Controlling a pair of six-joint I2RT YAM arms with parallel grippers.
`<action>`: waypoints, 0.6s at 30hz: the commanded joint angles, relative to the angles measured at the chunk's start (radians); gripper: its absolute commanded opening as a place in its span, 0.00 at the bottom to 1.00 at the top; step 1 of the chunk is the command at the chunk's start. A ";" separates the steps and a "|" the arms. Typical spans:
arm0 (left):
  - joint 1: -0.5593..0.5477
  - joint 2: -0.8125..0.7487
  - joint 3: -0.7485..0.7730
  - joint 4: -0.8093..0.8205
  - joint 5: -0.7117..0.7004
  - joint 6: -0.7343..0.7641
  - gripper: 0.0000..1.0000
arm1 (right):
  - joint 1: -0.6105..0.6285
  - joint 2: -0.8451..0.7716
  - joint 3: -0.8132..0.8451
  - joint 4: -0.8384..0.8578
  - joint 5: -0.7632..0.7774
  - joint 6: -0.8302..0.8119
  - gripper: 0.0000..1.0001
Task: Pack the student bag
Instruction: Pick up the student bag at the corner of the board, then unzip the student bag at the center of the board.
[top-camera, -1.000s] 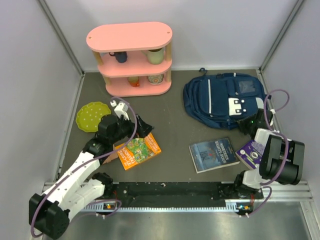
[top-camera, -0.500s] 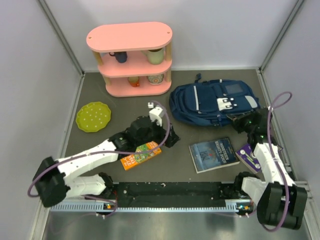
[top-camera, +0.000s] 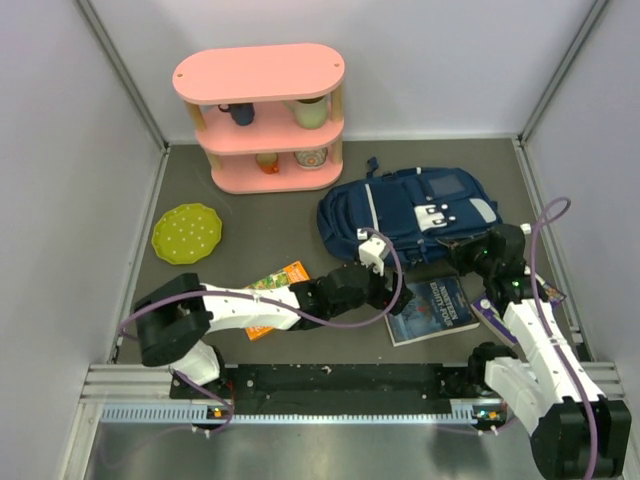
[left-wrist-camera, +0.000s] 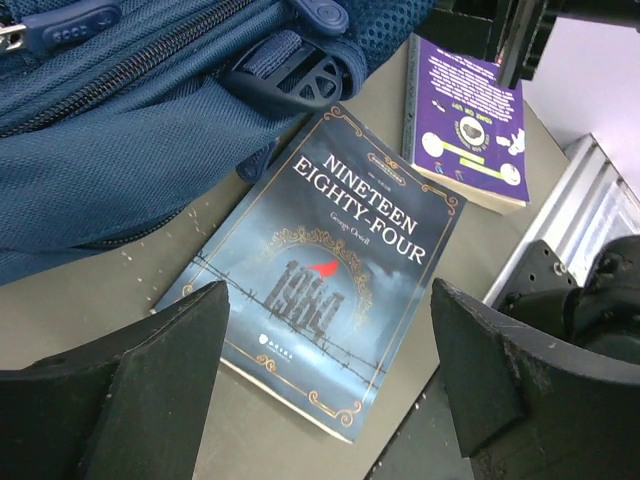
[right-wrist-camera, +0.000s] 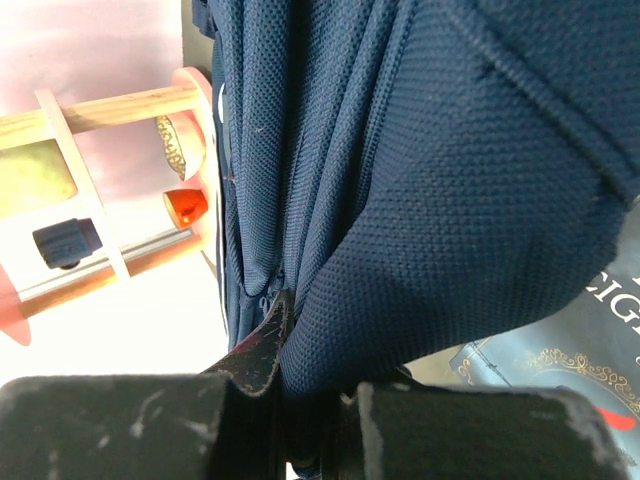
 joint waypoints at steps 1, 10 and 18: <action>-0.027 0.045 0.038 0.174 -0.151 -0.028 0.85 | 0.035 -0.037 0.083 0.069 0.004 0.087 0.00; -0.031 0.211 0.122 0.347 -0.309 0.127 0.85 | 0.048 -0.038 0.152 0.035 -0.032 0.124 0.00; -0.029 0.266 0.174 0.420 -0.430 0.213 0.78 | 0.050 -0.057 0.180 0.018 -0.075 0.130 0.00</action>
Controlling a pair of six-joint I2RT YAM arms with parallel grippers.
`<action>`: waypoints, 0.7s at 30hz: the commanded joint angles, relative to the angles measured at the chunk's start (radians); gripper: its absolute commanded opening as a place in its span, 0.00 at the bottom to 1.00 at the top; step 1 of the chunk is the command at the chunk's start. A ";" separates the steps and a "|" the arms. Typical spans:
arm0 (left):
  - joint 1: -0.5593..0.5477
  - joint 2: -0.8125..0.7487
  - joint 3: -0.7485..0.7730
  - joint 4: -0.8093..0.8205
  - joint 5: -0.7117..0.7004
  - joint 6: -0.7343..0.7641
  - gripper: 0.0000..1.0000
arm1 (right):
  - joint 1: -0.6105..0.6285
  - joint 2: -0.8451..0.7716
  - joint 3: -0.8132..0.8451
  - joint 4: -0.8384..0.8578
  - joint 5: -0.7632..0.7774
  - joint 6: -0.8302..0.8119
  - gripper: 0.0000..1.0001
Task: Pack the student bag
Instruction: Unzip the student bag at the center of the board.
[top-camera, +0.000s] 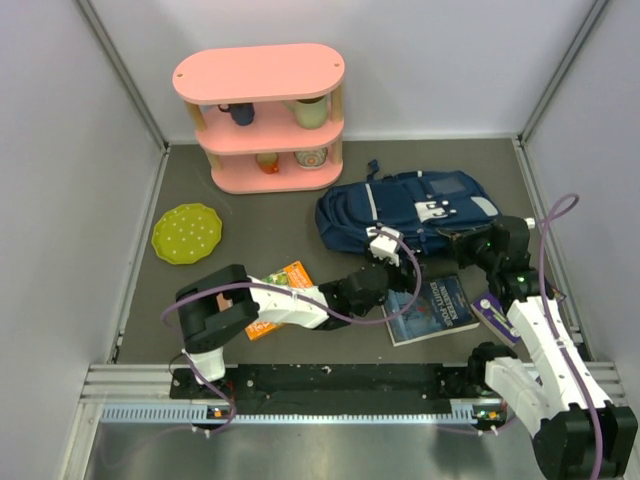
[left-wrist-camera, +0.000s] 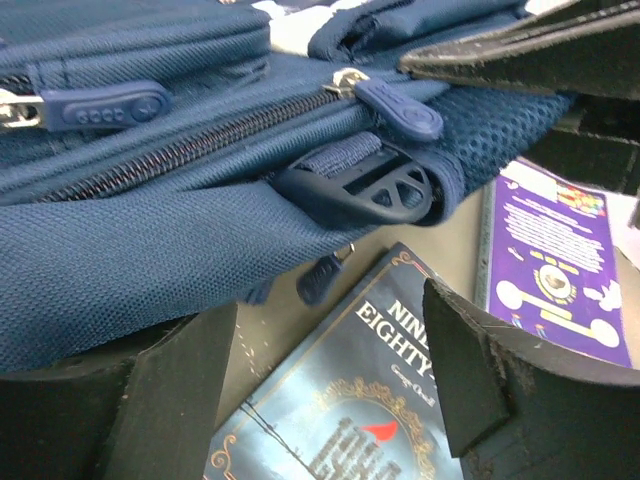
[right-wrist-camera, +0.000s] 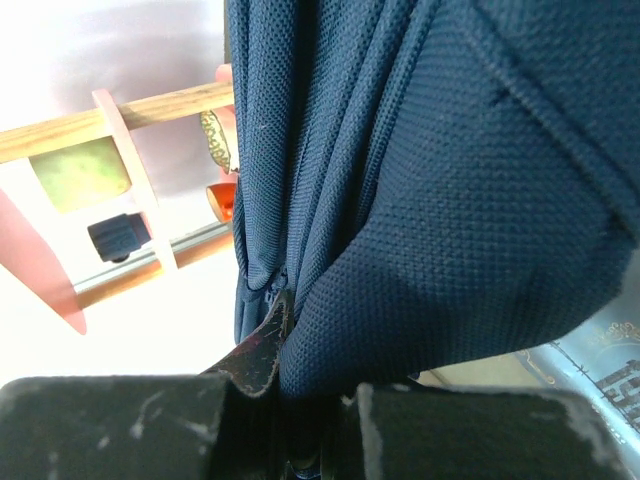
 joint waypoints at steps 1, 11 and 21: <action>0.003 0.028 0.093 0.073 -0.110 0.099 0.77 | 0.016 -0.052 0.086 0.091 -0.104 0.041 0.00; 0.003 0.035 0.121 0.088 -0.173 0.162 0.18 | 0.014 -0.063 0.082 0.087 -0.112 0.026 0.00; 0.005 -0.087 -0.046 0.016 -0.142 0.142 0.00 | -0.009 0.041 0.091 0.116 -0.049 -0.142 0.00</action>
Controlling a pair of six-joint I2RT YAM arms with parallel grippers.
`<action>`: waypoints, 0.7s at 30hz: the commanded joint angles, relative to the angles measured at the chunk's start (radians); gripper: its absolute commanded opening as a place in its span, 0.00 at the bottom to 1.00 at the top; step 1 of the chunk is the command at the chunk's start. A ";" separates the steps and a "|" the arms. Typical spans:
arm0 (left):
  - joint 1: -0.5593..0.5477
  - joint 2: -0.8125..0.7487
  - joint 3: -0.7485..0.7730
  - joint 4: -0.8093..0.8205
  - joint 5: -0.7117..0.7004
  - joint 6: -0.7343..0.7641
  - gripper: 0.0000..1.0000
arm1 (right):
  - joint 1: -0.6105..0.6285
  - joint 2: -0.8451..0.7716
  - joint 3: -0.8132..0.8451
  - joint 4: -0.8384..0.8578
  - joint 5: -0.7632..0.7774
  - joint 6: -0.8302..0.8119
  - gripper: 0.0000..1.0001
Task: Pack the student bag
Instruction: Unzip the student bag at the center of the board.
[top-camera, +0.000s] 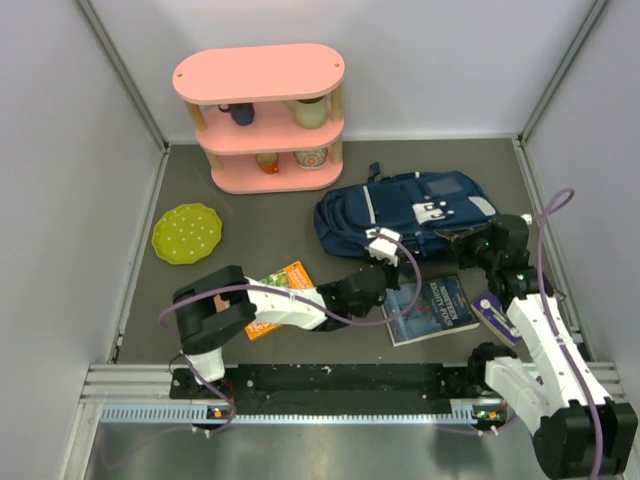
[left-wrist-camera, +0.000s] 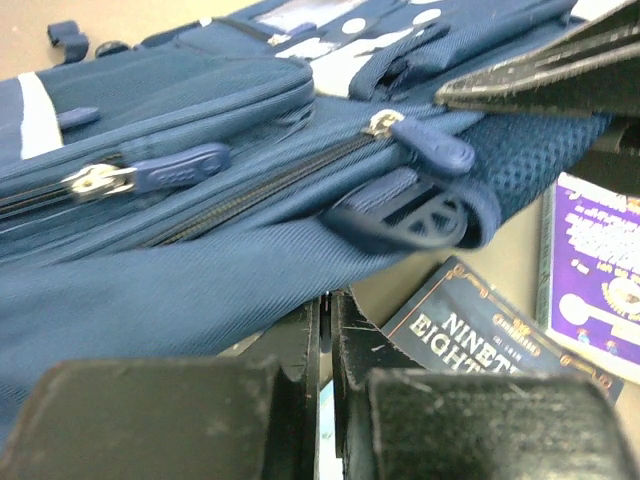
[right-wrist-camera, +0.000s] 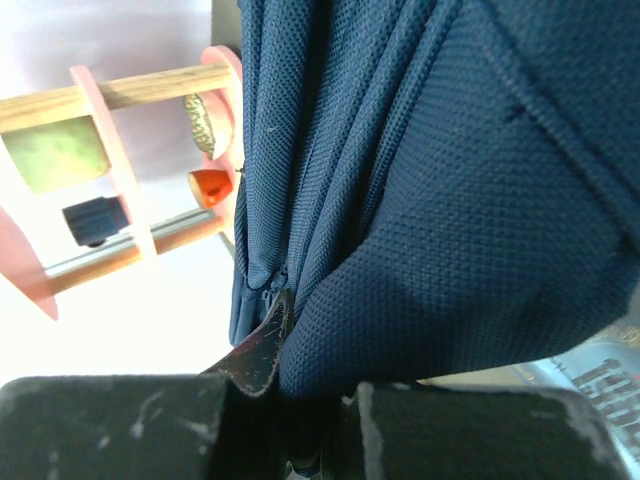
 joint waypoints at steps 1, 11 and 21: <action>0.008 -0.138 -0.093 -0.049 -0.053 -0.005 0.00 | -0.045 0.059 0.075 0.160 -0.038 -0.120 0.00; 0.014 -0.449 -0.350 -0.327 0.141 -0.041 0.00 | -0.336 0.321 0.081 0.317 -0.233 -0.457 0.00; -0.021 -0.522 -0.262 -0.516 0.681 -0.014 0.00 | -0.376 0.718 0.389 0.298 -0.425 -0.588 0.01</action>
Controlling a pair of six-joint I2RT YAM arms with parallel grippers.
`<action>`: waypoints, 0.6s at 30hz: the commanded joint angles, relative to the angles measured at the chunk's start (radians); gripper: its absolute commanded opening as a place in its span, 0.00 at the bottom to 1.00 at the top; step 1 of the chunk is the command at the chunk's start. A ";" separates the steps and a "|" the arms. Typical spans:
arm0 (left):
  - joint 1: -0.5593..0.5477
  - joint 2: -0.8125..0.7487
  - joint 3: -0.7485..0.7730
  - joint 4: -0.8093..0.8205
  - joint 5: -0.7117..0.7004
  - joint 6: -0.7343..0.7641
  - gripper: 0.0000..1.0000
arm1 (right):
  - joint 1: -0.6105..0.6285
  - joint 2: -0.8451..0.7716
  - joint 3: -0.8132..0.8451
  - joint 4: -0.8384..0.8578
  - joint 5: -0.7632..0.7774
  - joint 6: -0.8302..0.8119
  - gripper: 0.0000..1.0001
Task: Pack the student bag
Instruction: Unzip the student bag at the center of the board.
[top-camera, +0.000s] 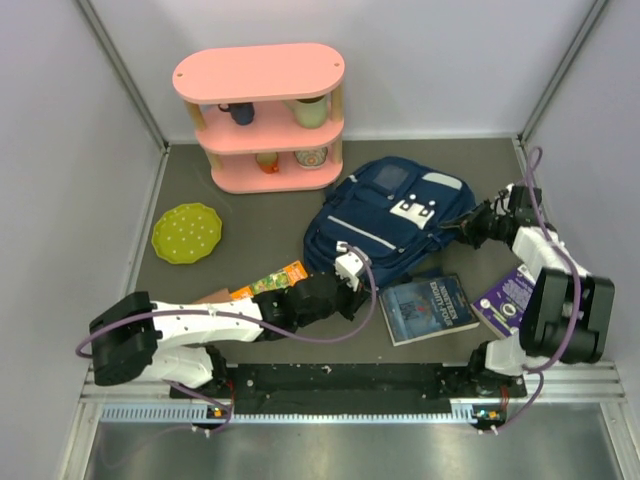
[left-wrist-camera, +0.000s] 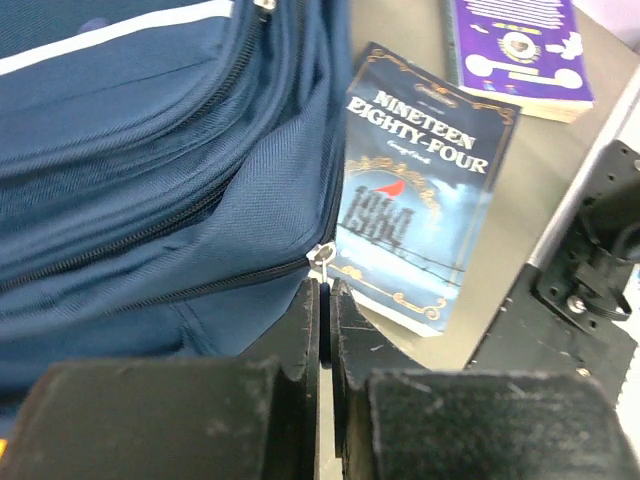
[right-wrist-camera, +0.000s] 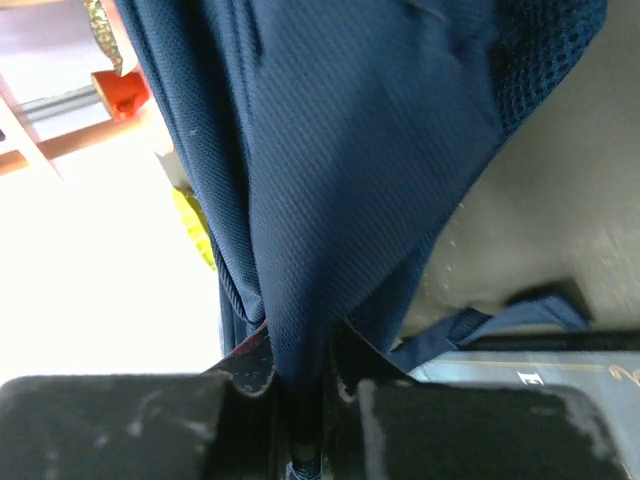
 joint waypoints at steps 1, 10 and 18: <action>-0.042 0.014 0.082 -0.101 0.308 0.003 0.00 | -0.067 0.180 0.235 0.217 0.060 -0.061 0.13; -0.040 0.258 0.250 -0.014 0.224 -0.144 0.00 | -0.072 -0.040 0.124 0.045 0.154 -0.110 0.80; -0.040 0.322 0.342 0.024 0.179 -0.143 0.00 | -0.064 -0.433 -0.188 -0.082 0.118 -0.087 0.76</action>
